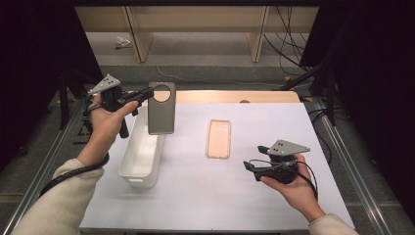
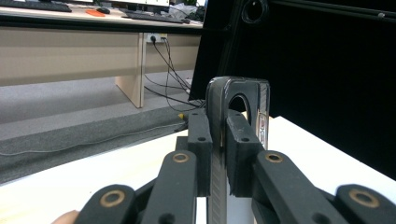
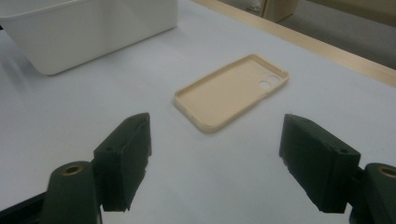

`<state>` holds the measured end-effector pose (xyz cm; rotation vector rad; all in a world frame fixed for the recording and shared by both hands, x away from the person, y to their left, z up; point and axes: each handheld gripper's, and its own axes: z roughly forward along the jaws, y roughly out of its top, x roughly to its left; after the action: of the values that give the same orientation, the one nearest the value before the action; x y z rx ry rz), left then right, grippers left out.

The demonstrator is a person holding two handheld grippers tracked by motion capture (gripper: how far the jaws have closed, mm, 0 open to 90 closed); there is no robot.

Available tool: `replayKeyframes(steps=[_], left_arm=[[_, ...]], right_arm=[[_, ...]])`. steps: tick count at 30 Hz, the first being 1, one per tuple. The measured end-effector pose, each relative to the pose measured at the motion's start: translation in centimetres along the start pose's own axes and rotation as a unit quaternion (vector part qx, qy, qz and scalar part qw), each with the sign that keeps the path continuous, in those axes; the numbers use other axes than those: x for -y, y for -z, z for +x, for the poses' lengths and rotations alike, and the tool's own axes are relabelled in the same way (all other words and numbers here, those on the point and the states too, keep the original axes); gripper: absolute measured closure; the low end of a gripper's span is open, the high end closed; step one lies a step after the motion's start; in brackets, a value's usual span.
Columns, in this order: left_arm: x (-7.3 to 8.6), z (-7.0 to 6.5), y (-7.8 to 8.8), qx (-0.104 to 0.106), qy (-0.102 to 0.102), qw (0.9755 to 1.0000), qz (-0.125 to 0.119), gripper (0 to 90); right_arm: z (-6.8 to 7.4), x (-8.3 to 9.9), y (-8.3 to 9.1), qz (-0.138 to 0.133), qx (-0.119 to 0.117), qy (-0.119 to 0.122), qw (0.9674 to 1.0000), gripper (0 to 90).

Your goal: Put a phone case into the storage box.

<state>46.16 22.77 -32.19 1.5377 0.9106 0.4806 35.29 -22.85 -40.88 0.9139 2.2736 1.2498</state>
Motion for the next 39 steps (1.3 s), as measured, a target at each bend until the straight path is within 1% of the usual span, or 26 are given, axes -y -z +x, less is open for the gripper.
replayKeyframes(steps=[7, 11, 18, 28, 39], left_arm=[[-0.1, 0.7, -0.1, -0.007, -0.001, 1.0000, 0.003, 81.8], [-0.1, 0.9, -0.3, -0.008, -0.005, 0.9999, 0.006, 81.8], [-0.2, 1.4, -0.5, -0.011, -0.003, 0.9999, 0.005, 81.8], [-0.6, 1.9, -0.6, -0.015, -0.007, 0.9998, 0.006, 81.8], [-0.6, 3.0, -0.6, -0.026, -0.007, 0.9996, 0.011, 81.8]], right_arm=[[0.0, 0.0, 0.0, 0.001, -0.001, 0.000, 1.0000, 26.1], [0.0, 0.0, 0.0, 0.000, 0.000, 0.000, 1.0000, 26.1], [0.0, 0.0, 0.0, 0.000, 0.000, 0.000, 1.0000, 26.1], [-0.1, 0.0, 0.0, 0.000, 0.000, -0.001, 1.0000, 26.1], [-0.1, 0.0, 0.0, 0.000, 0.000, -0.002, 1.0000, 26.2]])
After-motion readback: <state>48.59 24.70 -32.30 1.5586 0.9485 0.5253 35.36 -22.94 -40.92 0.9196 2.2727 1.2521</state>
